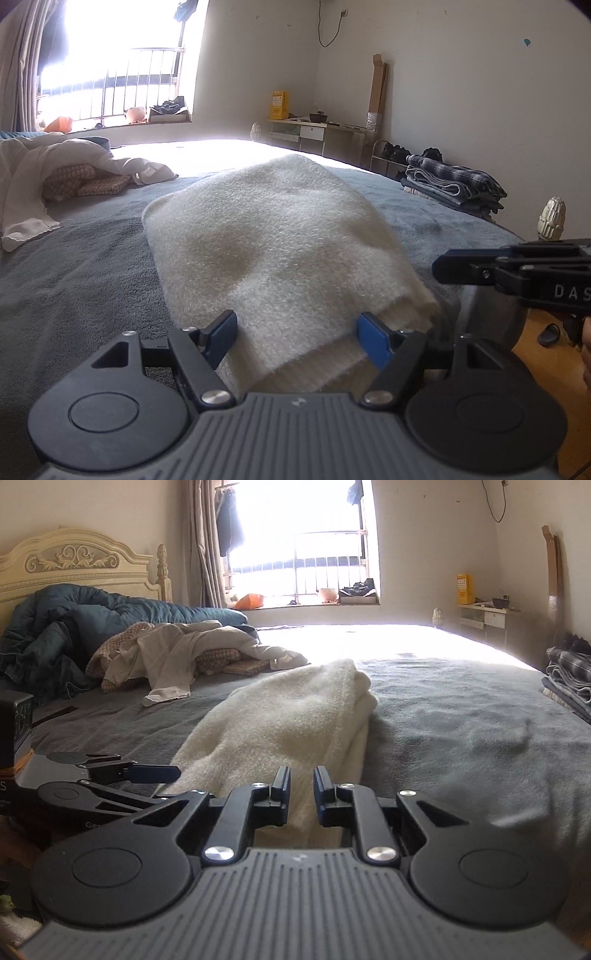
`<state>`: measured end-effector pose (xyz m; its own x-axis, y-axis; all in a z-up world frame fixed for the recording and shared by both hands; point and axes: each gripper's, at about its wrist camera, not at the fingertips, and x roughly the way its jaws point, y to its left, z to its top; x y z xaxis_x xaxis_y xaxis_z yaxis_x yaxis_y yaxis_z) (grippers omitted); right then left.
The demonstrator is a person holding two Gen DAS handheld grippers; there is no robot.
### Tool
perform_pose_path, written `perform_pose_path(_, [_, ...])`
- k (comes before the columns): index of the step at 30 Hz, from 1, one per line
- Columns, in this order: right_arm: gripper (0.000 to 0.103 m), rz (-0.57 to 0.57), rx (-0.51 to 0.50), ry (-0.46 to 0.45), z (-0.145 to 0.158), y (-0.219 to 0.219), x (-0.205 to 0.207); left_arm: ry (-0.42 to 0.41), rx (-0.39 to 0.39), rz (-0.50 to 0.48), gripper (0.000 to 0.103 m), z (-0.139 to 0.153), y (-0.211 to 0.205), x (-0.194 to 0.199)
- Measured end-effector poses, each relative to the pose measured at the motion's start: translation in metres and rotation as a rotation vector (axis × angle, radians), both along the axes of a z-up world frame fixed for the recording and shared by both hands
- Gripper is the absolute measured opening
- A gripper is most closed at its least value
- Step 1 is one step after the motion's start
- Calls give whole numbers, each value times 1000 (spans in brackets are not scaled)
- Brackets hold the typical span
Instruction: Fold clothes
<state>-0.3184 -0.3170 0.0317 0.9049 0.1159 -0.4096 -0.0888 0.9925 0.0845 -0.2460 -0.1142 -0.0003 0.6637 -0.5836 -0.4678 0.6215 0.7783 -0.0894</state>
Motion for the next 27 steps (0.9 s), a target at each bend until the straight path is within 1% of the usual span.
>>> perform_pose_path(2, [13, 14, -13, 73, -15, 12, 12, 11, -10, 6, 73, 0, 2, -1])
perform_pose_path(5, [13, -33, -100, 193, -41, 29, 26, 41, -26, 15, 73, 6, 12, -1])
perform_pose_path(6, [13, -44, -96, 199, -43, 30, 25, 46, -32, 23, 73, 9, 17, -2])
perform_pose_path(9, [17, -61, -15, 178, -32, 22, 15, 94, -59, 64, 74, 18, 32, 4])
perform_pose_path(10, [20, -77, 8, 165, -26, 17, 11, 118, -69, 81, 74, 21, 37, 7])
perform_pose_path(13, [26, -143, 46, 141, -14, 1, 3, 207, -105, 152, 79, 29, 55, 23])
perform_pose_path(14, [27, -159, 62, 140, -11, -4, 3, 231, -112, 171, 83, 31, 60, 28])
perform_pose_path(16, [27, -180, 87, 138, -7, -12, 1, 268, -126, 208, 83, 36, 71, 38])
perform_pose_path(19, [28, -194, 65, 135, -1, -12, 1, 281, -112, 244, 88, 43, 82, 49])
perform_pose_path(21, [30, -190, 56, 124, 3, -8, 3, 290, -101, 257, 95, 48, 88, 53])
perform_pose_path(25, [41, -185, 71, 111, 12, -4, 5, 299, -95, 302, 101, 55, 102, 58])
perform_pose_path(27, [42, -183, 67, 99, 16, -2, 6, 282, -80, 339, 102, 61, 109, 59])
